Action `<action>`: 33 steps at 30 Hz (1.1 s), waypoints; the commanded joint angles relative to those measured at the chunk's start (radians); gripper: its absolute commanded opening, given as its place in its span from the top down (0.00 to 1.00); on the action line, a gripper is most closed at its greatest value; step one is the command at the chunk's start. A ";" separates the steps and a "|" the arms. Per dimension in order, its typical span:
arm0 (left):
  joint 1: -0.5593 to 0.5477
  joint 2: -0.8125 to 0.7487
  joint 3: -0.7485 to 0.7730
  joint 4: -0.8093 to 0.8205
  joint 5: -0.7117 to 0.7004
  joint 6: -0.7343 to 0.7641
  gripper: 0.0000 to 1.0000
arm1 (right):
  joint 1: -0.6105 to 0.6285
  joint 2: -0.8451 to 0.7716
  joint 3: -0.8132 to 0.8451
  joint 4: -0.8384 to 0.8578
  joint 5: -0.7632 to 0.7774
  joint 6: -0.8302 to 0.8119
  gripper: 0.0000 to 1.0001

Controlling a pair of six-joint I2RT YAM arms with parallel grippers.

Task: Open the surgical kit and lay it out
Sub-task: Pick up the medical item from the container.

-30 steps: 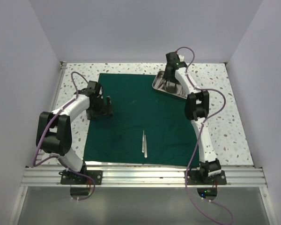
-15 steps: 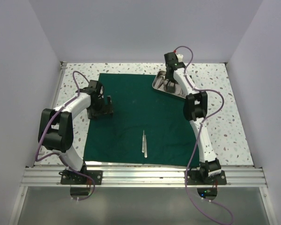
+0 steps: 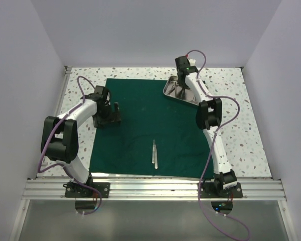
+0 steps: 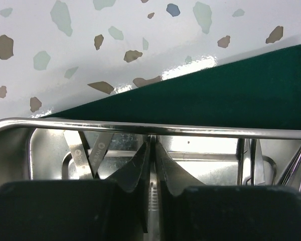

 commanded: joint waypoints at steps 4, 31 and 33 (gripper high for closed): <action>0.009 -0.008 0.019 0.007 0.001 0.024 0.03 | -0.001 0.059 -0.010 -0.135 -0.050 0.034 1.00; 0.009 -0.068 0.051 -0.010 -0.028 0.027 0.04 | -0.004 -0.379 -0.170 0.034 -0.019 -0.036 1.00; 0.009 -0.082 0.048 -0.008 -0.024 0.027 0.04 | -0.004 -0.422 -0.190 0.025 -0.022 -0.033 1.00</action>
